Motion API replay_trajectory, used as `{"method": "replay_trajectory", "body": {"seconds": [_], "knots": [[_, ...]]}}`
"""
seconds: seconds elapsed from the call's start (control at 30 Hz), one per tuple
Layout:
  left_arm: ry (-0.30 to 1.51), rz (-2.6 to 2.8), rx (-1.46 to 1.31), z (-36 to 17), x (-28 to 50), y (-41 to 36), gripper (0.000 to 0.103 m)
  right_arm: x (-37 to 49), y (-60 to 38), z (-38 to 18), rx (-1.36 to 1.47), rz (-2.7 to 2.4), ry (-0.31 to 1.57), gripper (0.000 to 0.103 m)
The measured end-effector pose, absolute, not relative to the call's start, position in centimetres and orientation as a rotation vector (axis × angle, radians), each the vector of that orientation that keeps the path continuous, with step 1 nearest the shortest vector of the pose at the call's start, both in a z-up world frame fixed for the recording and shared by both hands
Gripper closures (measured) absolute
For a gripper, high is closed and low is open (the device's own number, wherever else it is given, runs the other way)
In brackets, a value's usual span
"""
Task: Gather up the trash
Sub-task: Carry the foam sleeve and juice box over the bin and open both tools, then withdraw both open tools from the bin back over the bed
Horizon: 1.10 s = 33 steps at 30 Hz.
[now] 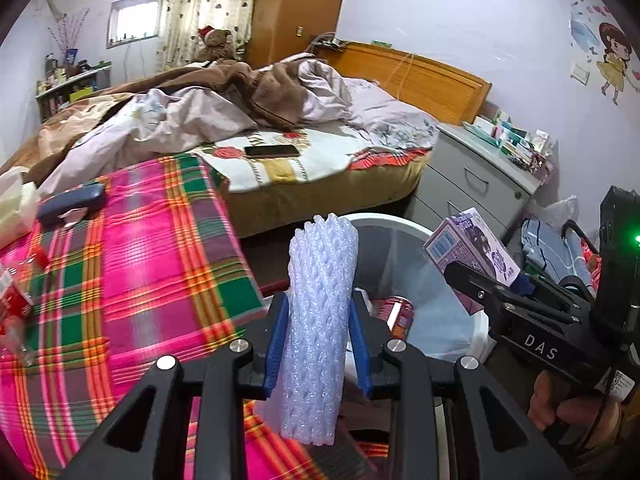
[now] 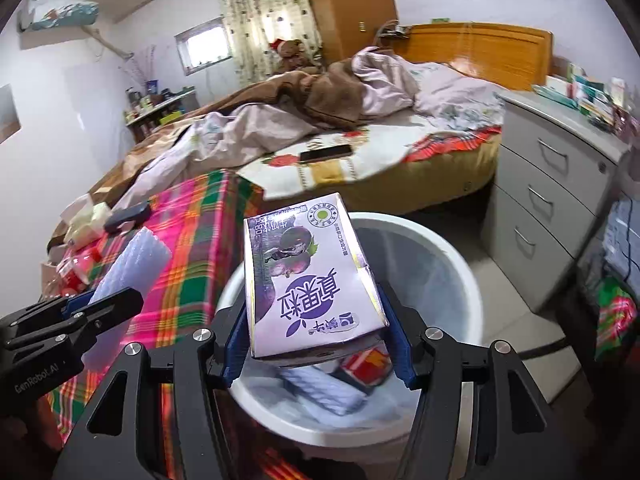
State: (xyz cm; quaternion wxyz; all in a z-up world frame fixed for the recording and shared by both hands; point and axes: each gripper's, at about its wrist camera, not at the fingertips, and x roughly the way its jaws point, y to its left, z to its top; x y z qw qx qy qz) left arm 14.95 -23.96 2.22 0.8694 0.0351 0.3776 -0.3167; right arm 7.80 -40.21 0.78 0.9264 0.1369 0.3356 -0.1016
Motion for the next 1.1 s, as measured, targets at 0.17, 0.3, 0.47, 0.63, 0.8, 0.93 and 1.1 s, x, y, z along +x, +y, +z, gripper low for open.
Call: {"method": "replay_trajectory", "body": {"seconds": [0.17, 0.3, 0.47, 0.63, 0.8, 0.93, 1.1], "knots": [[0.819, -0.7, 0.08, 1.4, 15.1, -26.2, 0.072, 7.6, -41.5, -0.1, 0.284, -0.245, 0.721, 0.044], [0.839, -0.713, 0.104, 0.7, 15.2, -27.8, 0.072, 7.6, -42.3, -1.2, 0.285, -0.263, 0.755, 0.044], [0.864, -0.725, 0.121, -0.3, 15.2, -29.0, 0.071, 7.9, -43.0, -2.3, 0.277, -0.273, 0.799, 0.043], [0.864, -0.714, 0.119, -0.4, 15.4, -29.3, 0.044, 7.9, -43.4, -2.7, 0.28, -0.276, 0.819, 0.042], [0.868, -0.702, 0.109, -0.5, 15.7, -28.8, 0.042, 7.6, -43.4, -2.4, 0.273, -0.291, 0.809, 0.04], [0.856, -0.696, 0.109, -0.2, 15.5, -28.2, 0.042, 7.6, -43.2, -2.1, 0.271, -0.291, 0.794, 0.04], [0.832, -0.682, 0.1, 0.4, 15.2, -27.0, 0.042, 7.6, -42.6, -1.6, 0.271, -0.281, 0.78, 0.04]]}}
